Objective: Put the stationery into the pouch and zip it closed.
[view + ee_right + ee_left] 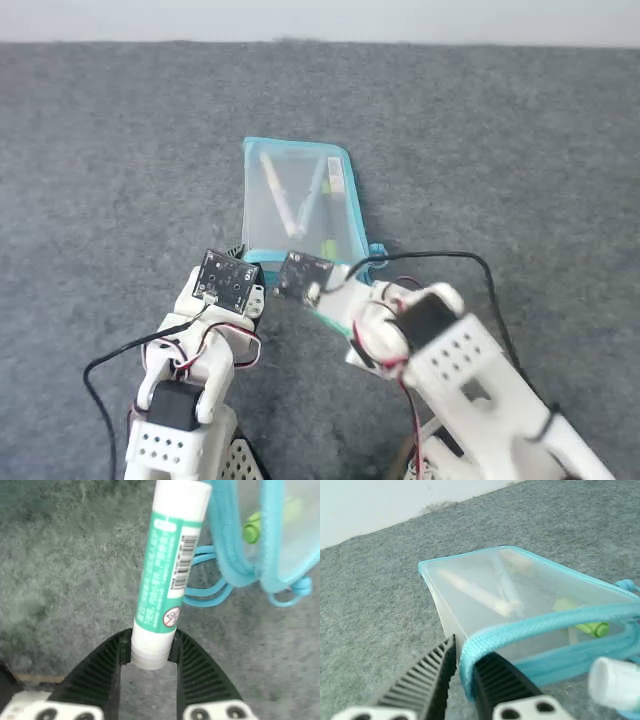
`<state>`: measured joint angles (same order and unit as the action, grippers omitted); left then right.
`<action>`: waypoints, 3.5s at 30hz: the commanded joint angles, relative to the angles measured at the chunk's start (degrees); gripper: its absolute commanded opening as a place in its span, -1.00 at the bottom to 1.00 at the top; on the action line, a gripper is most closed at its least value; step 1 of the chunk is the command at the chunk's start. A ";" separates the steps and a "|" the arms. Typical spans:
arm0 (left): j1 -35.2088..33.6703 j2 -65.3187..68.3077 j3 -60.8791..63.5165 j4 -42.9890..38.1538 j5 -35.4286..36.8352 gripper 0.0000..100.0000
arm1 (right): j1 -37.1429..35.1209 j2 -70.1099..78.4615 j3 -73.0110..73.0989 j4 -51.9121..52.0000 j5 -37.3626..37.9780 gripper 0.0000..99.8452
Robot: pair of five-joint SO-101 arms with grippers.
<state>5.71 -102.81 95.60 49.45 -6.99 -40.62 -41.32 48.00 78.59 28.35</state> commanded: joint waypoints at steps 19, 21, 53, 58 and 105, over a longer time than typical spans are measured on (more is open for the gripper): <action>7.91 -1.41 -0.75 -0.26 -2.64 -0.97 | 9.45 39.34 -39.38 1.45 -15.74 -0.99; 9.76 -1.41 -0.75 0.62 -2.73 -0.97 | 9.36 41.98 -44.40 3.21 -19.25 -0.99; 3.78 -1.41 -2.86 0.97 -2.46 -0.97 | 9.89 12.79 -34.55 4.18 -10.20 -0.39; 1.49 -1.41 -2.86 0.97 -2.46 -0.97 | 14.20 -0.57 -6.42 -15.60 -8.53 -0.39; -10.37 -1.41 -14.55 0.18 5.63 -0.98 | 10.59 -5.49 30.86 -63.78 -16.18 -0.39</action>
<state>-4.13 -102.81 85.76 52.18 -2.59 -27.52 -44.13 78.86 16.09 12.35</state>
